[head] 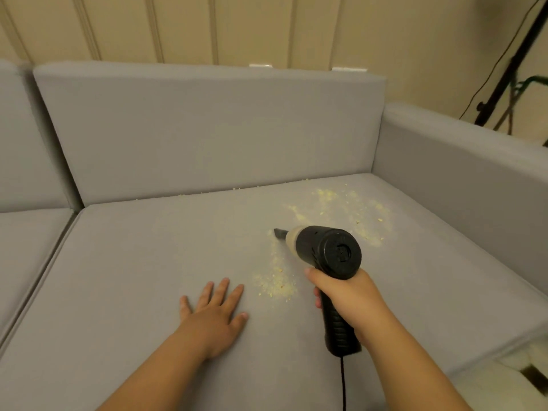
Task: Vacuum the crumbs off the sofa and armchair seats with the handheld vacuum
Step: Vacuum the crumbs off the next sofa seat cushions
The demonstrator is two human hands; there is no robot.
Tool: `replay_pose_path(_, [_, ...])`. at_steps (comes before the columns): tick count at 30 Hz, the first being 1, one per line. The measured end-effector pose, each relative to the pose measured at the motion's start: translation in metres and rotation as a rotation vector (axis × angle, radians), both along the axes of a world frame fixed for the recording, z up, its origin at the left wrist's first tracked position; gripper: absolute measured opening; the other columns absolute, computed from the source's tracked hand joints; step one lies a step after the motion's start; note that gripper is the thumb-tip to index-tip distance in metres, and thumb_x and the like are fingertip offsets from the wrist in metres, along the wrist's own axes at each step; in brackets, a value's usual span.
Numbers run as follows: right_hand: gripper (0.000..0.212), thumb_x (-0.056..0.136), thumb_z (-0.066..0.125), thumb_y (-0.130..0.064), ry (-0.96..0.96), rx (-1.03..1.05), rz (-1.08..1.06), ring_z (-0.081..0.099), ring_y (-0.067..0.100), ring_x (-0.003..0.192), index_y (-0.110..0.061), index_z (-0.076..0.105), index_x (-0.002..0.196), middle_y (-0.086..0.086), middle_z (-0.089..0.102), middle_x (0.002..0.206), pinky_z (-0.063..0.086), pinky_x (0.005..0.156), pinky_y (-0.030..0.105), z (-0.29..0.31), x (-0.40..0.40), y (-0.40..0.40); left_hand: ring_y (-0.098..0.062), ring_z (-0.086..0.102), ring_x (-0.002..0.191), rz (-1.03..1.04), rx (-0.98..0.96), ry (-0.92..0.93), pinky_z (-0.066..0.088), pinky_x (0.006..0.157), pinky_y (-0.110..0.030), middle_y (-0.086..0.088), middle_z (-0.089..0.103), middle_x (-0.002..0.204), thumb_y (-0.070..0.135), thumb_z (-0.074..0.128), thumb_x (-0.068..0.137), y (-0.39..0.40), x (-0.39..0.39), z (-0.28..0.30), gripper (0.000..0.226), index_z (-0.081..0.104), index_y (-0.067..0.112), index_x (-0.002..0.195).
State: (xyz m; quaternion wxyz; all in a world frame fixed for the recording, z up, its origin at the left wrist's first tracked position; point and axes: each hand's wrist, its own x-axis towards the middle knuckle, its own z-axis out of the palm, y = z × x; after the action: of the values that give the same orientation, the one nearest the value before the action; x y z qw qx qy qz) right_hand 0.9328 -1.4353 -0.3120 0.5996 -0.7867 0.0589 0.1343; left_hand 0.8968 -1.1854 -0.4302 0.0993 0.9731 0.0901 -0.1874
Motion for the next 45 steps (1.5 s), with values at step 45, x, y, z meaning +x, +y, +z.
replay_pose_path(45, [0.021, 0.087, 0.082, -0.024, -0.021, -0.046, 0.015, 0.07, 0.02, 0.059, -0.005, 0.074, 0.093, 0.008, 0.073, 0.068, 0.062, 0.075, 0.043, 0.009, -0.016, -0.016, -0.02, -0.017, 0.158, -0.019, 0.01, 0.052, -0.007, 0.122, -0.065, 0.014, -0.02, 0.17, 0.074, 0.018, 0.099, 0.003, -0.008, 0.004, 0.07, -0.008, 0.051, 0.16])
